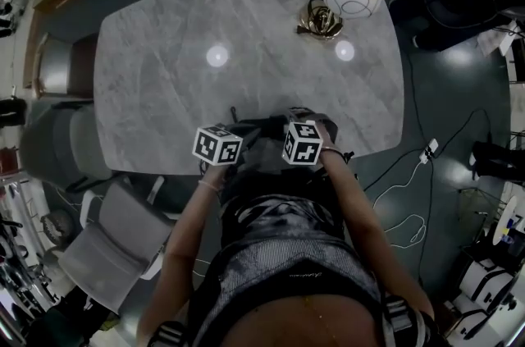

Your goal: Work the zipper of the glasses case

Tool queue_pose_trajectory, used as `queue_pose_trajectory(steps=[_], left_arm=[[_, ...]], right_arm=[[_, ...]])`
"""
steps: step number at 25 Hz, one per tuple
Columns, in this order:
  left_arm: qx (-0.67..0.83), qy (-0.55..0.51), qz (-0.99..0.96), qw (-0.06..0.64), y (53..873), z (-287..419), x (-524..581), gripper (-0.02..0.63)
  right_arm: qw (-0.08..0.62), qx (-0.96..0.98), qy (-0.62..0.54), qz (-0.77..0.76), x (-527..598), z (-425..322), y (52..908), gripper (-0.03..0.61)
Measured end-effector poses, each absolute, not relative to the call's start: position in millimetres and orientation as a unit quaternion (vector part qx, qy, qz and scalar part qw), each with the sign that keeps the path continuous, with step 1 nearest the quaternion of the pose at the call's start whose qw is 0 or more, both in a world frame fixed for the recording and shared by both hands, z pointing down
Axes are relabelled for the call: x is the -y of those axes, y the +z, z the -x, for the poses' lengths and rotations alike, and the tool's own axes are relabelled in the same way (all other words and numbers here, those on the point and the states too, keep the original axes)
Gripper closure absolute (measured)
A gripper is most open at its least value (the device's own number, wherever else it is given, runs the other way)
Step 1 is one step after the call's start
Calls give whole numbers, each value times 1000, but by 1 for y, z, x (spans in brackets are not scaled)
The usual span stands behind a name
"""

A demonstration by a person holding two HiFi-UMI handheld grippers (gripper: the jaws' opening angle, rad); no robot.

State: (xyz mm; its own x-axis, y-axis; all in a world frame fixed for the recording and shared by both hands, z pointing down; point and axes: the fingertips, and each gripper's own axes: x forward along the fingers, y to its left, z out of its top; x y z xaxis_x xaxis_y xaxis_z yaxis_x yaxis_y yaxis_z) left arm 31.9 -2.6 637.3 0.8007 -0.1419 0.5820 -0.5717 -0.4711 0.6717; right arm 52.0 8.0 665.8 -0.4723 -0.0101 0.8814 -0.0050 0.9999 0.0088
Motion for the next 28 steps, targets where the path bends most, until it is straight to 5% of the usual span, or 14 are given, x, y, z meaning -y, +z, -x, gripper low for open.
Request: queue_pose_trajectory(steps=[28], left_arm=[[201, 305, -826, 429, 642, -87, 3, 609]], right_arm=[[482, 875, 29, -10, -5, -81, 661, 336]])
